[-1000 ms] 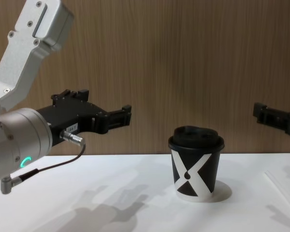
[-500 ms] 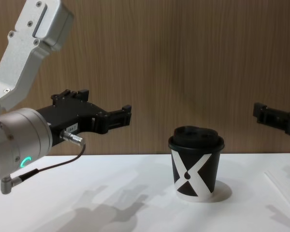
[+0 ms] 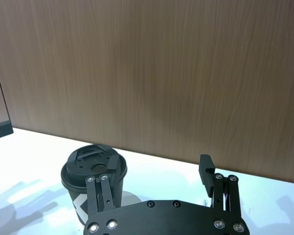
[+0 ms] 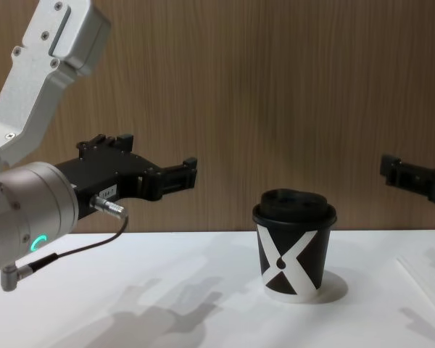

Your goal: Pick up the straw with one hand, pass it to the other hand, and insert it into the cup.

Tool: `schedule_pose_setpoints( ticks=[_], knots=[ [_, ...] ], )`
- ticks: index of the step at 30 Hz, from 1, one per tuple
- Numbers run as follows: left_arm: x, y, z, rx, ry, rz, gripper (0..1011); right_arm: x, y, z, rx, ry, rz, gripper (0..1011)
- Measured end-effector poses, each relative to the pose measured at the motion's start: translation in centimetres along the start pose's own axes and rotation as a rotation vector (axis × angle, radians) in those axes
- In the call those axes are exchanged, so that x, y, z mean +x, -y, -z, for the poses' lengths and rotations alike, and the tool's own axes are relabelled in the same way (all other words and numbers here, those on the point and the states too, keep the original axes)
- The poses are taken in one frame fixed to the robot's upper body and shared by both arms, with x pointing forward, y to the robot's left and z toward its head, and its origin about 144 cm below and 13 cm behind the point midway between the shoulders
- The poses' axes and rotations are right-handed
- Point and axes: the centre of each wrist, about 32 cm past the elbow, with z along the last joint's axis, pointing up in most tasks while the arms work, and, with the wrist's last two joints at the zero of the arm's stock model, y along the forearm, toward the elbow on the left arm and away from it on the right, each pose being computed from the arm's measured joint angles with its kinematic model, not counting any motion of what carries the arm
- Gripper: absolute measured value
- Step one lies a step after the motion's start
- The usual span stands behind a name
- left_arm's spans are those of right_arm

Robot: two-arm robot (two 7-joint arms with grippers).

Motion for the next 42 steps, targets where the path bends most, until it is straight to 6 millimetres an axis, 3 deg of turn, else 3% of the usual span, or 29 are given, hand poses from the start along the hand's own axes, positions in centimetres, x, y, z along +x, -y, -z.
schedule_pose_setpoints(
  ticks=[23, 42],
  knots=[
    [0.0, 0.0, 0.0, 0.000, 0.000, 0.000, 1003, 2.3, 2.3, 0.3, -0.186, 0.095, -0.021, 1001],
    [0.0, 0.0, 0.0, 0.000, 0.000, 0.000, 1003, 2.5, 2.7, 2.0, -0.295, 0.025, 0.023, 1001]
  ],
)
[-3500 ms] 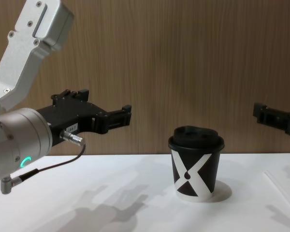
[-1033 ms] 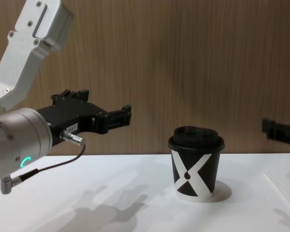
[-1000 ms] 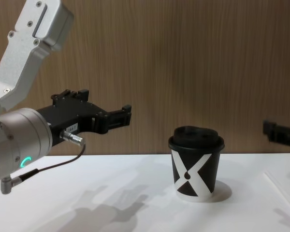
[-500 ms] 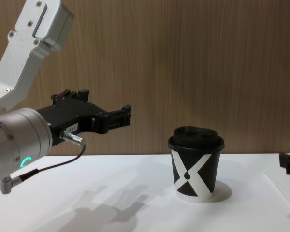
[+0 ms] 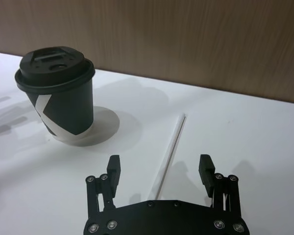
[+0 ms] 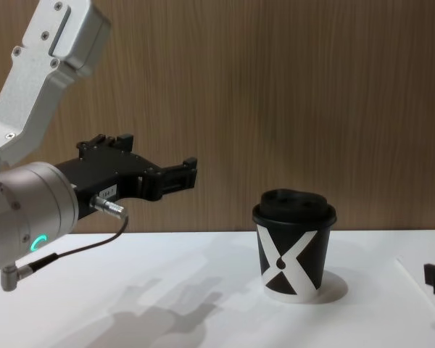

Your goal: Pick up the straw with one hand, pass it to the other hand, and insert it into the cup.

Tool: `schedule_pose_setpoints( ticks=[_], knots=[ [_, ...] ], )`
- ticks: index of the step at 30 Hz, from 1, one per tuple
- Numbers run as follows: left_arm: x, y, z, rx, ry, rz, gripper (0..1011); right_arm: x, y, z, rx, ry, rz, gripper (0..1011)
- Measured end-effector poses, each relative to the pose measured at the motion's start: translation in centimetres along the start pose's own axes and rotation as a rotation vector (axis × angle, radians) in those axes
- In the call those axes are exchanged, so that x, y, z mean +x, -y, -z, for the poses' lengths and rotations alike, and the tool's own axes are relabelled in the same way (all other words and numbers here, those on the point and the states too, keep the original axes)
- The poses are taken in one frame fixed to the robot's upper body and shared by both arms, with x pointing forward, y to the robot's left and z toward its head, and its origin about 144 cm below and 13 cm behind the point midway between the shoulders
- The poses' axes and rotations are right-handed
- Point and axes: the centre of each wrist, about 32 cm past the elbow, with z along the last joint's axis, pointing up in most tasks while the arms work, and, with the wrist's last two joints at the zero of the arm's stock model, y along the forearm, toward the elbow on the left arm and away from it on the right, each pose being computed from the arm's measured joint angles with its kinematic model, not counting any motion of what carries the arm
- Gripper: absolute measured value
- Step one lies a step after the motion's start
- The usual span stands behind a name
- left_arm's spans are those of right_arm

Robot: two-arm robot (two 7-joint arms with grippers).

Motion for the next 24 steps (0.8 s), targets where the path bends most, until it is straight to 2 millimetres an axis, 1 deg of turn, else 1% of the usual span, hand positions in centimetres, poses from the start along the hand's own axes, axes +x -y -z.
schedule_pose_setpoints(
  ticks=[9, 24],
  knots=[
    [0.00, 0.00, 0.00, 0.000, 0.000, 0.000, 1003, -0.41, -0.37, 0.38, -0.040, -0.030, 0.006, 1001],
    [0.00, 0.00, 0.00, 0.000, 0.000, 0.000, 1003, -0.91, -0.65, 0.07, -0.067, -0.033, -0.003, 1001]
  ],
)
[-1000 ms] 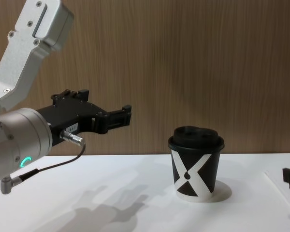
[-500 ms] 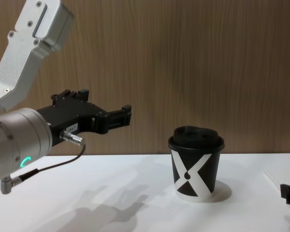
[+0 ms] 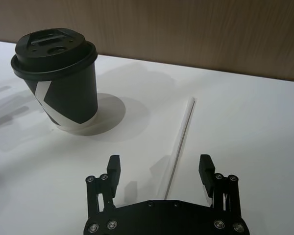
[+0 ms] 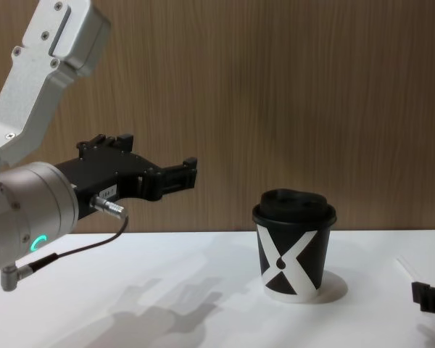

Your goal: Pick up the straw with one hand, pass it to the other hand, and insert it into the cup.

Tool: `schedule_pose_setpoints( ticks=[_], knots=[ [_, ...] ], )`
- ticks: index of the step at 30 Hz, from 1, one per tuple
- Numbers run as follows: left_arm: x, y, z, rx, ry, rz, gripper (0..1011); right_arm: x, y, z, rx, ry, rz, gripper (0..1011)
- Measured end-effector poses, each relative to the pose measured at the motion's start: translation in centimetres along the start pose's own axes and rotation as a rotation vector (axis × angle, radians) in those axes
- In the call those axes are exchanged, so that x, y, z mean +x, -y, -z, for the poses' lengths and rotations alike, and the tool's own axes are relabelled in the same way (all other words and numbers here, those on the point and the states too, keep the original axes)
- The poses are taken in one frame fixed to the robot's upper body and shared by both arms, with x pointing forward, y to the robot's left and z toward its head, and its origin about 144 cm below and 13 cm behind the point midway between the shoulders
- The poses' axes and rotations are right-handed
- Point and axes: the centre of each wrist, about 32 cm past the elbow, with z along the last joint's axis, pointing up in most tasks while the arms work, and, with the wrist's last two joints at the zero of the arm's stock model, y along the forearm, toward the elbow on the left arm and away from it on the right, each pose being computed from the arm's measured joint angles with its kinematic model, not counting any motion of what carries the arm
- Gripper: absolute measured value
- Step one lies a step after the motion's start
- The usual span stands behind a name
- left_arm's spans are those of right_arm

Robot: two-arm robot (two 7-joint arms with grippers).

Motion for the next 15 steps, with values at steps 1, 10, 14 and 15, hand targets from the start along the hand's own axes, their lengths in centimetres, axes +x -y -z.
schedule_pose_setpoints(
  ticks=[1, 10, 14, 15],
  knots=[
    [0.00, 0.00, 0.00, 0.000, 0.000, 0.000, 1003, -0.07, 0.00, -0.06, -0.003, -0.002, -0.002, 1001],
    [0.00, 0.00, 0.00, 0.000, 0.000, 0.000, 1003, -0.39, -0.05, -0.31, -0.023, -0.021, -0.011, 1001],
    [0.00, 0.00, 0.00, 0.000, 0.000, 0.000, 1003, -0.48, -0.12, -0.41, -0.032, -0.032, -0.016, 1001],
    [0.00, 0.00, 0.00, 0.000, 0.000, 0.000, 1003, -0.51, -0.16, -0.45, -0.033, -0.035, -0.018, 1001]
  ],
)
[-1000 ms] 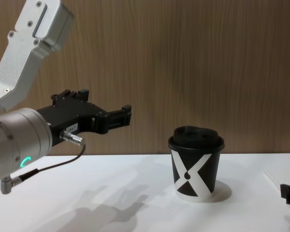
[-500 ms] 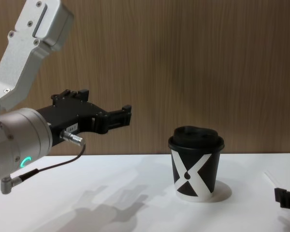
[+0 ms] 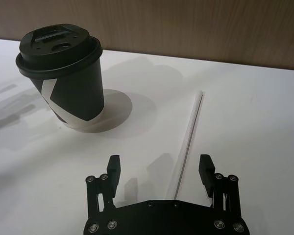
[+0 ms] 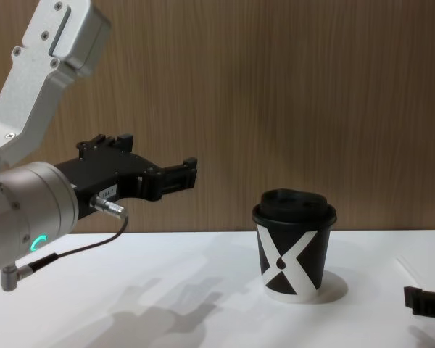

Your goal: Pick up the straw with one hand, pass it to the other hand, and insert it into the cup.

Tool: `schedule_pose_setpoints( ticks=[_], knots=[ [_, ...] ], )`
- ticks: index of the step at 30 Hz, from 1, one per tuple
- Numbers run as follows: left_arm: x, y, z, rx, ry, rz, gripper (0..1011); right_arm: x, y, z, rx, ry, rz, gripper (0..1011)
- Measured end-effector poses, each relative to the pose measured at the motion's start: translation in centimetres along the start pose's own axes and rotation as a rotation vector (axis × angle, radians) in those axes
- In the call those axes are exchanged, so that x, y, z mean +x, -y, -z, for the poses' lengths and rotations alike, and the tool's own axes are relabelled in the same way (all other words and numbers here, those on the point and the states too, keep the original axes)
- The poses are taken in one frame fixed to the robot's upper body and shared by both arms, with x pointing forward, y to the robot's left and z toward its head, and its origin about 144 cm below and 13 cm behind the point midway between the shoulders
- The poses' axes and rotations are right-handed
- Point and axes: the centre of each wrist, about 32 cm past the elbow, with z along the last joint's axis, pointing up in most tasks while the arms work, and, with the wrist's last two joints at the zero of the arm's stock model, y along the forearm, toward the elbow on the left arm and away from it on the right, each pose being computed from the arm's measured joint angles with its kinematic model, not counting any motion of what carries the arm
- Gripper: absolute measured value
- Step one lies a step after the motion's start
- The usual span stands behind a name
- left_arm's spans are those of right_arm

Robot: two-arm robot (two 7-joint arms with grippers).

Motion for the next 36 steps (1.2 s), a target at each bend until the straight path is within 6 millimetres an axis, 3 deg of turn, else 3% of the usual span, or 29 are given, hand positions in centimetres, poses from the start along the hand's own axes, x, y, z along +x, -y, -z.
schedule_pose_setpoints(
  ticks=[36],
  knots=[
    [0.00, 0.00, 0.00, 0.000, 0.000, 0.000, 1003, 0.37, -0.68, 0.24, -0.051, 0.004, 0.006, 1001]
  ],
)
